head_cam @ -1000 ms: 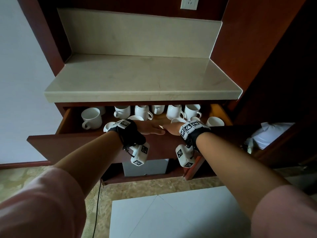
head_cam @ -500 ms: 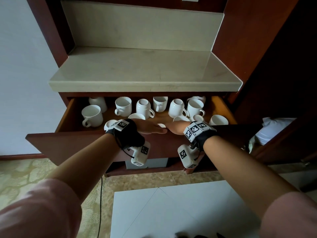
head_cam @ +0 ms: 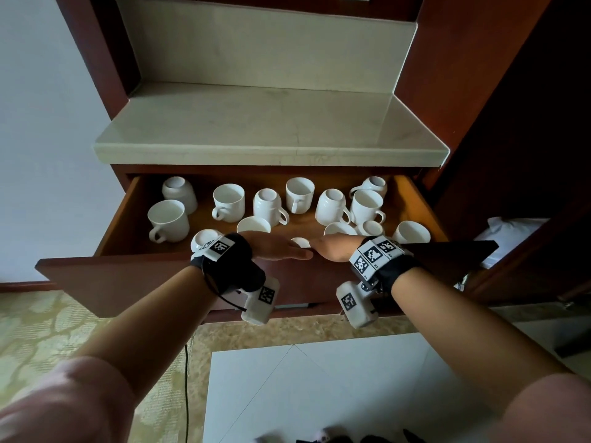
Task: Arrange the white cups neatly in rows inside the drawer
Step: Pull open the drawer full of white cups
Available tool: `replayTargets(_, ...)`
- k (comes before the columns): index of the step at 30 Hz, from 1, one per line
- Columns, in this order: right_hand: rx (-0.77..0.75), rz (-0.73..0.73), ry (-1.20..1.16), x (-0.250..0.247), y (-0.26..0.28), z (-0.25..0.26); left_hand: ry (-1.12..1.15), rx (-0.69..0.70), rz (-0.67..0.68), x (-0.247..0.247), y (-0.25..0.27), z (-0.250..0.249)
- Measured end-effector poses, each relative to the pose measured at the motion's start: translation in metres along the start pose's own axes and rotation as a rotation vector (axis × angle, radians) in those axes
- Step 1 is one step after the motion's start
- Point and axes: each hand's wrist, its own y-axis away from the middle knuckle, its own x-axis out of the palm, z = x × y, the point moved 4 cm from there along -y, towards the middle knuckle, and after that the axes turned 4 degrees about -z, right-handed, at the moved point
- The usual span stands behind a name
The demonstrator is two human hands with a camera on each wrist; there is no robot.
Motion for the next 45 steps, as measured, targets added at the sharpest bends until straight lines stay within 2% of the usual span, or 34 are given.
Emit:
replayTargets(3,-0.019,-0.017,0.019,0.001,0.005,-0.001,-0.005,0.017,0.005,0.003,0.004,-0.003)
replayTargets(8,-0.028,0.032,0.03,0.007,0.009,0.001,0.008,-0.047,0.007,0.008,0.015,-0.003)
replayTargets(14,-0.014,0.051,0.002,0.009,0.015,-0.003,0.047,-0.019,-0.006,0.013,0.023,-0.013)
replayTargets(21,0.069,0.039,-0.024,0.012,0.012,-0.003,0.087,-0.025,0.001,0.012,0.028,-0.016)
replayTargets(25,0.076,0.024,0.004,0.014,0.004,-0.009,0.098,-0.019,0.022,0.012,0.028,-0.017)
replayTargets(29,0.134,-0.013,-0.047,0.018,-0.004,-0.014,0.126,-0.092,0.1,0.005,0.02,-0.006)
replayTargets(33,0.17,0.049,0.017,0.012,0.005,-0.011,0.078,-0.172,0.161,-0.012,0.011,0.009)
replayTargets(35,0.18,0.104,0.03,0.008,0.007,-0.007,0.059,-0.166,0.215,-0.025,0.011,0.009)
replayTargets(38,0.1,0.246,0.125,0.001,0.002,0.001,0.023,-0.113,0.287,-0.052,0.016,0.002)
replayTargets(41,0.07,0.297,0.086,-0.013,-0.003,0.005,0.018,-0.047,0.206,-0.084,0.014,-0.007)
replayTargets(45,0.031,0.211,0.038,-0.041,-0.011,0.011,0.185,0.071,-0.005,-0.11,-0.004,-0.019)
